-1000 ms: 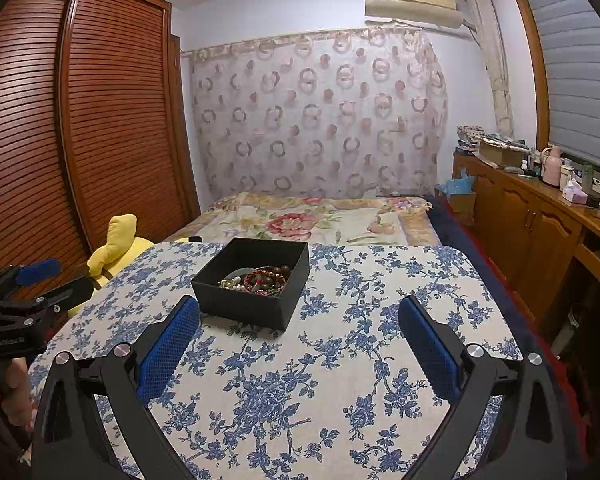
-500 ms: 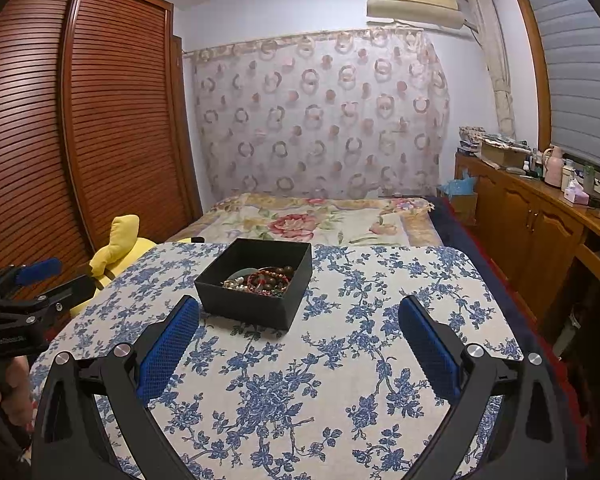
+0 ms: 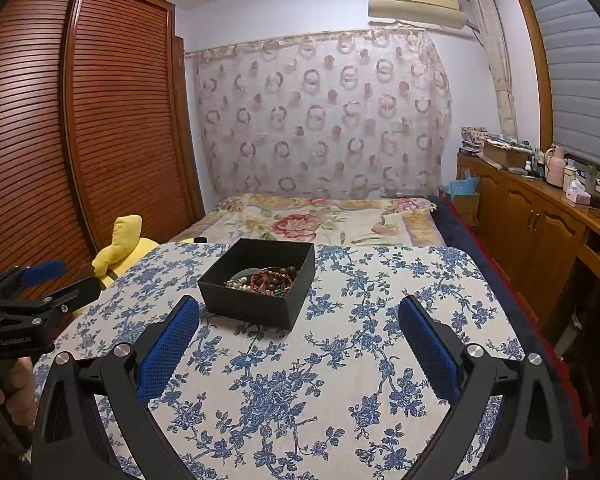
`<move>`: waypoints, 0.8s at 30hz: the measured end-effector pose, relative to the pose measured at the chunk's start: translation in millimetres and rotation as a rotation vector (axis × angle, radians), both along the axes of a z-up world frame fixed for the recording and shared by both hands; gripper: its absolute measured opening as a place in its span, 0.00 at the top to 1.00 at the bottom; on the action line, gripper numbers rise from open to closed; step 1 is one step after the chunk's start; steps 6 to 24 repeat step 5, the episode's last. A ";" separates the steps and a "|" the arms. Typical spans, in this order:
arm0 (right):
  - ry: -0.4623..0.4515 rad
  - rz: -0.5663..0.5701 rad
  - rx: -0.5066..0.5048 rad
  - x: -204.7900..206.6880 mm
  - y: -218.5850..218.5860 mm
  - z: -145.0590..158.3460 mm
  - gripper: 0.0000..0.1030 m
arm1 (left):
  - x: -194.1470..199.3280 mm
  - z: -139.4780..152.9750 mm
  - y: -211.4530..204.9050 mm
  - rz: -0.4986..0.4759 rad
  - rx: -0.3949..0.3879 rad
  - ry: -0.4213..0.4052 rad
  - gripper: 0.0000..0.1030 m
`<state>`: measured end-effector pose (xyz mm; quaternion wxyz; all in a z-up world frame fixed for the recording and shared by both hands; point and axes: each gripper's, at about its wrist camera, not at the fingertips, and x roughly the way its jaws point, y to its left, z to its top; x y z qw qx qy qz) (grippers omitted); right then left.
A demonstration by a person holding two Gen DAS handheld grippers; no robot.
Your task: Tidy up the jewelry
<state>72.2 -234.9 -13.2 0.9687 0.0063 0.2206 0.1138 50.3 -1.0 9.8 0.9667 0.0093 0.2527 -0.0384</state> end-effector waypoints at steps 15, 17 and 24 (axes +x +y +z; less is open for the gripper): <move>0.001 -0.002 0.000 0.1 0.0 -0.8 0.03 | -1.1 0.5 -0.4 0.000 -0.001 0.000 0.07; 0.001 -0.002 0.000 0.1 0.0 -0.8 0.03 | -1.1 0.5 -0.4 0.000 -0.001 0.000 0.07; 0.001 -0.002 0.000 0.1 0.0 -0.8 0.03 | -1.1 0.5 -0.4 0.000 -0.001 0.000 0.07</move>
